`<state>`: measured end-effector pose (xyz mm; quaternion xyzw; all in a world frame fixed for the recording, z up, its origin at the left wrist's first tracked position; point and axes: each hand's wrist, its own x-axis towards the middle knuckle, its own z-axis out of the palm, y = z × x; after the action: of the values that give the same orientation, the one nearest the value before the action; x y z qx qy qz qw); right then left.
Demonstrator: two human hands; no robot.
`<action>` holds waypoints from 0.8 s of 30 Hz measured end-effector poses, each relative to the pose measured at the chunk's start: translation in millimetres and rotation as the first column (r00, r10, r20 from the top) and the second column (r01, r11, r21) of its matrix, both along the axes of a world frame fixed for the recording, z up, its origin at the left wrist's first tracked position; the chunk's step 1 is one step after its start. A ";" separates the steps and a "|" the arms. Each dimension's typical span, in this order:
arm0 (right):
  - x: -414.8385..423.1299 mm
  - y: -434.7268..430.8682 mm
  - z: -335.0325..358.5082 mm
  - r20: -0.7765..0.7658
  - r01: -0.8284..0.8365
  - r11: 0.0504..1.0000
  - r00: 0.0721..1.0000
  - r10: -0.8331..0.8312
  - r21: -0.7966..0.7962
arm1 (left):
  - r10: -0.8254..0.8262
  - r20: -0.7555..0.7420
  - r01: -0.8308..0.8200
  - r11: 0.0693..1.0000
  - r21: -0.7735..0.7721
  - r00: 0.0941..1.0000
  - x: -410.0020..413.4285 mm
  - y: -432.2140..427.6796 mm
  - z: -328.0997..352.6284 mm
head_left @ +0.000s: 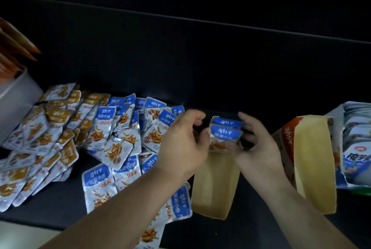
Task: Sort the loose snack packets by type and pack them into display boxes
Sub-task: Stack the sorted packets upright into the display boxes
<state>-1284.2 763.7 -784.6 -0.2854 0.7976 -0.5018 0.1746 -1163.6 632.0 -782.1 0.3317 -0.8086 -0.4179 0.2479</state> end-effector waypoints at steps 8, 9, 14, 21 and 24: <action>1.3 -1.1 -8.3 -0.264 -0.003 0.998 0.964 0.021 0.068 | 0.058 -0.059 -0.043 0.973 0.225 0.997 13.5 14.4 -16.0; 0.4 -5.0 -8.5 -0.241 0.013 0.998 0.970 0.003 0.065 | 0.068 -0.069 -0.048 0.963 0.264 0.995 12.5 14.7 -15.6; -0.3 -20.0 -4.4 -0.149 -0.003 0.999 0.989 0.008 0.036 | 0.057 -0.118 -0.016 0.948 0.318 0.991 7.7 17.7 -9.2; -6.5 -12.6 -8.7 -0.137 0.058 0.992 0.990 -0.042 0.110 | 0.027 -0.098 0.004 0.955 0.298 0.995 17.6 20.7 -18.3; -7.1 -15.0 -9.0 -0.126 0.086 0.989 0.990 -0.070 0.122 | 0.020 -0.087 0.008 0.949 0.316 0.996 14.8 19.0 -14.2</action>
<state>-1291.3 748.7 -793.6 -0.2723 0.8476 -0.4383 0.1238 -1148.7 651.0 -796.4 0.3507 -0.7185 -0.5554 0.2288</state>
